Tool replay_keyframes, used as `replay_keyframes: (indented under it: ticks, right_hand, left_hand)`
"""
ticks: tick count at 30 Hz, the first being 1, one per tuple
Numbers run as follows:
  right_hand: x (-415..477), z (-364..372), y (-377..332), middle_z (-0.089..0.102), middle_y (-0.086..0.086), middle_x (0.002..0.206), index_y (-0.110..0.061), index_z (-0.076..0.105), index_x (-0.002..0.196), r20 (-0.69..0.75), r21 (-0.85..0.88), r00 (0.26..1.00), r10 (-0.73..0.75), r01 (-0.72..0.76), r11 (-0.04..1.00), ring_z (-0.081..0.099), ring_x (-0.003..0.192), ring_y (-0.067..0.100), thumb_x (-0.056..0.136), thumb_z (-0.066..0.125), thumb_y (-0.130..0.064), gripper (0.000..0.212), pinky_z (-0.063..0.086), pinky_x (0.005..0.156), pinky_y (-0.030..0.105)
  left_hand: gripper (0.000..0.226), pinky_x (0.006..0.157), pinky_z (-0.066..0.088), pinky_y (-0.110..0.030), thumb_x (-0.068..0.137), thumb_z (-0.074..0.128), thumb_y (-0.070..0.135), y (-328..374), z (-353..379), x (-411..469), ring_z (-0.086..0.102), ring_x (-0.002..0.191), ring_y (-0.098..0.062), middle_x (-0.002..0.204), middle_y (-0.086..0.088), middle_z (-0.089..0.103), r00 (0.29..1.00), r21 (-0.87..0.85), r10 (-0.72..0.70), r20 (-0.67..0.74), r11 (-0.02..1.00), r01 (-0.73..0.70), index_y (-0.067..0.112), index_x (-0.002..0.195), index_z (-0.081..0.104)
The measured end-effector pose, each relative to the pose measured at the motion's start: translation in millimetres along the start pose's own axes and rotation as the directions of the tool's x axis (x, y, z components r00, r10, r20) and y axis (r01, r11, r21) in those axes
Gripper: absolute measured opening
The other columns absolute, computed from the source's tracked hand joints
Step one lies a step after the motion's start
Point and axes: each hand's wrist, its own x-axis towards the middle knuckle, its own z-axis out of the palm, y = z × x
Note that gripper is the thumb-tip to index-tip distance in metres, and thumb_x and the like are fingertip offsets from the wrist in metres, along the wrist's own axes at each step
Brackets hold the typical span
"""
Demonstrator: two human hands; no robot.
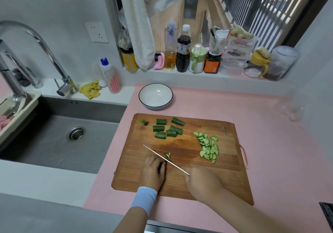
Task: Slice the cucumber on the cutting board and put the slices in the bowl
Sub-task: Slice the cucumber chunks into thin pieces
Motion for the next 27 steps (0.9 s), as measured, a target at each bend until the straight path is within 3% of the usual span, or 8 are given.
replay_keyframes:
  ticks: [3,5,7,9,13,21,27]
  right_hand:
    - [9.1,-1.3,-6.8,0.052,-0.005,0.070,-0.024,0.040,0.070,0.039,0.022,0.999,0.010,-0.010,1.000,0.054,0.073,0.025,0.101,0.042,-0.028,0.031,0.035,0.062,0.029]
    - [12.1,-2.5,-9.7,0.051,-0.004,0.072,-0.025,0.039,0.068,0.041,0.024,0.999,0.009,-0.010,1.000,0.051,0.073,0.025,0.101,0.041,-0.029,0.034,0.034,0.063,0.029]
    - [12.9,-2.3,-10.0,0.061,0.001,0.080,-0.023,0.053,0.080,0.031,0.017,0.999,-0.009,0.009,1.000,0.057,0.077,0.028,0.101,0.041,-0.029,0.026,0.035,0.064,0.030]
    - [12.1,-0.7,-10.9,0.070,0.004,0.092,-0.027,0.063,0.105,0.004,-0.003,0.999,-0.034,0.034,0.999,0.064,0.087,0.030,0.101,0.040,-0.030,0.024,0.039,0.065,0.031]
    - [9.9,4.8,-9.3,0.071,0.006,0.103,-0.033,0.060,0.125,-0.022,-0.023,0.999,-0.028,0.028,0.999,0.065,0.098,0.031,0.102,0.039,-0.033,0.031,0.047,0.074,0.034]
    - [-4.0,5.2,6.2,0.071,-0.002,0.108,-0.038,0.055,0.134,-0.069,-0.013,0.994,-0.081,0.081,0.997,0.065,0.097,0.024,0.102,0.039,-0.036,0.036,0.046,0.074,0.032]
    - [-11.9,2.6,15.0,0.072,-0.002,0.092,-0.032,0.062,0.123,-0.054,0.023,0.997,-0.055,0.056,0.998,0.065,0.084,0.022,0.101,0.041,-0.032,0.030,0.041,0.064,0.029]
  left_hand:
    - [0.017,0.083,0.039,-0.012,0.075,0.078,-0.002,-1.9,0.4,-0.3,0.052,0.084,-0.013,0.085,0.001,0.062,1.000,0.000,0.015,-0.006,1.000,-0.015,0.011,0.084,0.070]
    - [0.017,0.082,0.039,-0.012,0.075,0.078,-0.002,-1.8,0.9,-0.3,0.052,0.083,-0.013,0.084,0.001,0.062,1.000,0.002,0.026,-0.010,1.000,-0.026,0.011,0.084,0.070]
    - [0.017,0.082,0.040,-0.014,0.075,0.078,-0.001,-2.1,1.8,-0.3,0.052,0.083,-0.013,0.084,0.001,0.062,1.000,0.004,0.025,-0.011,1.000,-0.025,0.011,0.084,0.071]
    - [0.016,0.082,0.042,-0.016,0.075,0.078,0.000,-3.0,2.5,-0.4,0.053,0.083,-0.014,0.085,0.001,0.062,1.000,0.006,0.021,-0.011,1.000,-0.021,0.011,0.084,0.071]
    - [0.018,0.083,0.043,-0.018,0.074,0.078,-0.001,-3.3,3.1,-1.0,0.053,0.085,-0.014,0.087,0.000,0.065,1.000,0.009,0.022,-0.015,1.000,-0.022,0.011,0.087,0.073]
    - [0.017,0.080,0.043,-0.017,0.074,0.078,0.000,-2.8,1.5,-0.4,0.053,0.084,-0.014,0.086,0.000,0.065,1.000,0.014,0.015,-0.008,1.000,-0.015,0.012,0.086,0.073]
    - [0.018,0.080,0.040,-0.016,0.073,0.078,-0.001,-1.5,0.8,-1.2,0.051,0.082,-0.014,0.083,0.000,0.064,1.000,0.019,0.013,-0.013,1.000,-0.012,0.012,0.084,0.072]
